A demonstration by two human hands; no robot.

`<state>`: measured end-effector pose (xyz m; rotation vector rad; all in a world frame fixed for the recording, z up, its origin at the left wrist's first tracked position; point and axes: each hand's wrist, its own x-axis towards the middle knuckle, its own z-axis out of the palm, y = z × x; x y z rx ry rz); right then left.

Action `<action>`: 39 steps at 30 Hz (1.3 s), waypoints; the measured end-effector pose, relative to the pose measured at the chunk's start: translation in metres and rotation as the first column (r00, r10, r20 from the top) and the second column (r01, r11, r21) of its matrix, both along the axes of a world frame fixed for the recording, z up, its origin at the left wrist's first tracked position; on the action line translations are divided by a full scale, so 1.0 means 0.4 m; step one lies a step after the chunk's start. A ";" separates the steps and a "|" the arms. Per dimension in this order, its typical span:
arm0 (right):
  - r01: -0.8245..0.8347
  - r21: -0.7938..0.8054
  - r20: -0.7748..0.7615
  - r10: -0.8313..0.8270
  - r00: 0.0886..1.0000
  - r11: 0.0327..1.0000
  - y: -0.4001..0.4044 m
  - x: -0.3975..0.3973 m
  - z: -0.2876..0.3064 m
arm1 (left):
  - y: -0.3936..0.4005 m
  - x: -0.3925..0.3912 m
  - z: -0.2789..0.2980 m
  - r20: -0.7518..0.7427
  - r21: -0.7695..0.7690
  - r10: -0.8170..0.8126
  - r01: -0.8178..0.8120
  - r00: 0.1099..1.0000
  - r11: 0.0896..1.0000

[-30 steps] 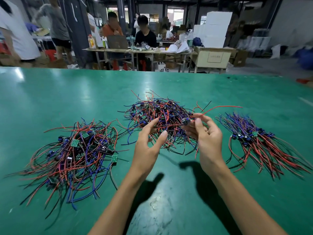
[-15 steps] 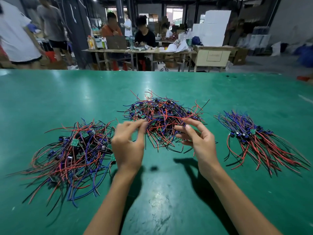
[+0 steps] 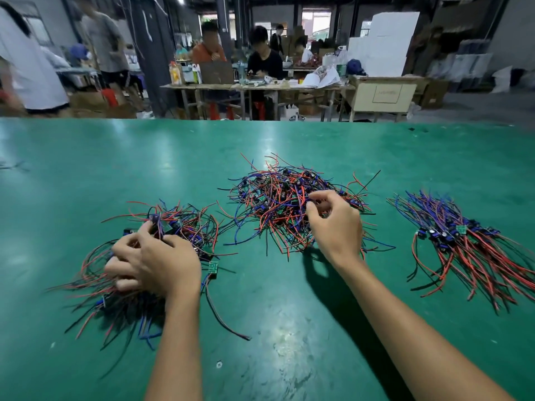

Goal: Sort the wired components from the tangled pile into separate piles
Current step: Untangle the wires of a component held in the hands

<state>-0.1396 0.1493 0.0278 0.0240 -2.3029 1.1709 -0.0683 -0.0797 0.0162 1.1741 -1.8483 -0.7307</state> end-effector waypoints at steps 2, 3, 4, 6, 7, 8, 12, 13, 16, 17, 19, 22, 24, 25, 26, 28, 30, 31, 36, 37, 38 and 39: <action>0.013 0.217 0.062 -0.028 0.998 0.976 -0.021 -0.045 0.016 | 0.016 0.001 0.010 -0.035 -0.035 -0.011 0.010 0.999 0.999; 0.009 0.326 0.103 -0.045 0.994 0.945 -0.029 -0.064 0.018 | 0.027 0.002 0.011 -0.066 -0.097 -0.038 0.031 0.997 0.995; 0.012 0.412 0.121 -0.068 0.990 0.911 -0.033 -0.079 0.016 | 0.038 0.000 0.011 -0.109 -0.175 -0.083 0.063 0.991 0.983; 0.035 0.508 0.093 -0.096 0.991 0.861 -0.031 -0.096 0.010 | 0.061 -0.004 0.006 -0.216 -0.297 -0.213 0.143 0.953 0.944; 0.056 0.528 0.063 -0.104 0.993 0.848 -0.026 -0.099 0.005 | 0.075 -0.007 0.007 -0.271 -0.324 -0.282 0.188 0.920 0.927; 0.075 0.540 0.039 -0.114 0.993 0.839 -0.020 -0.100 0.000 | 0.089 -0.011 0.007 -0.312 -0.339 -0.347 0.238 0.885 0.910; 0.062 0.397 0.116 -0.117 0.986 0.916 -0.012 -0.070 -0.011 | 0.143 -0.023 -0.004 -0.218 -0.434 -0.597 0.472 0.772 0.768; 0.059 0.291 0.141 -0.103 0.985 0.955 -0.014 -0.054 -0.011 | 0.154 -0.027 -0.010 -0.193 -0.400 -0.659 0.555 0.727 0.729; 0.004 0.031 0.111 -0.008 0.994 0.999 -0.025 0.019 -0.017 | 0.177 -0.043 -0.021 -0.247 -0.061 -0.777 0.791 0.579 0.609; -0.034 -0.003 0.087 0.034 0.996 0.999 -0.030 0.051 -0.027 | 0.184 -0.046 -0.016 -0.318 0.092 -0.786 0.842 0.531 0.532; -0.122 -0.031 0.062 0.124 0.990 0.992 -0.035 0.114 -0.049 | 0.190 -0.050 -0.008 -0.483 0.292 -0.745 0.887 0.460 0.358; -0.242 -0.027 0.070 0.243 0.967 0.970 -0.034 0.163 -0.070 | 0.183 -0.043 -0.001 -0.599 0.317 -0.694 0.914 0.399 0.253; -0.318 -0.040 0.069 0.320 0.945 0.947 -0.026 0.172 -0.072 | 0.179 -0.033 0.001 -0.635 0.326 -0.687 0.929 0.353 0.176; -0.346 -0.040 0.063 0.348 0.935 0.937 -0.019 0.176 -0.072 | 0.178 -0.029 0.002 -0.664 0.333 -0.674 0.935 0.324 0.122; -0.362 -0.041 0.057 0.364 0.930 0.931 -0.011 0.180 -0.075 | 0.178 -0.027 0.005 -0.696 0.334 -0.656 0.940 0.291 0.062; -0.364 -0.079 0.053 0.369 0.928 0.928 0.005 0.187 -0.085 | 0.181 -0.021 0.015 -0.738 0.311 -0.636 0.950 0.225 -0.024; -0.358 -0.120 0.051 0.366 0.929 0.926 0.015 0.190 -0.090 | 0.188 -0.016 0.023 -0.736 0.289 -0.647 0.957 0.202 -0.031; -0.364 -0.128 0.048 0.372 0.927 0.923 0.018 0.191 -0.090 | 0.190 -0.012 0.025 -0.732 0.282 -0.650 0.959 0.205 -0.014; -0.434 -0.169 0.061 0.449 0.891 0.885 0.016 0.194 -0.083 | 0.154 -0.015 0.057 -0.798 0.185 -0.554 0.971 0.237 0.149; -0.435 -0.159 0.077 0.450 0.890 0.887 0.018 0.191 -0.086 | 0.127 -0.017 0.063 -0.799 0.151 -0.529 0.947 0.285 0.283; -0.428 -0.144 0.095 0.443 0.891 0.892 0.021 0.186 -0.090 | 0.096 -0.017 0.066 -0.763 0.099 -0.528 0.876 0.371 0.472; -0.412 -0.137 0.112 0.427 0.897 0.901 0.023 0.181 -0.094 | 0.062 -0.013 0.063 -0.685 0.019 -0.532 0.742 0.497 0.670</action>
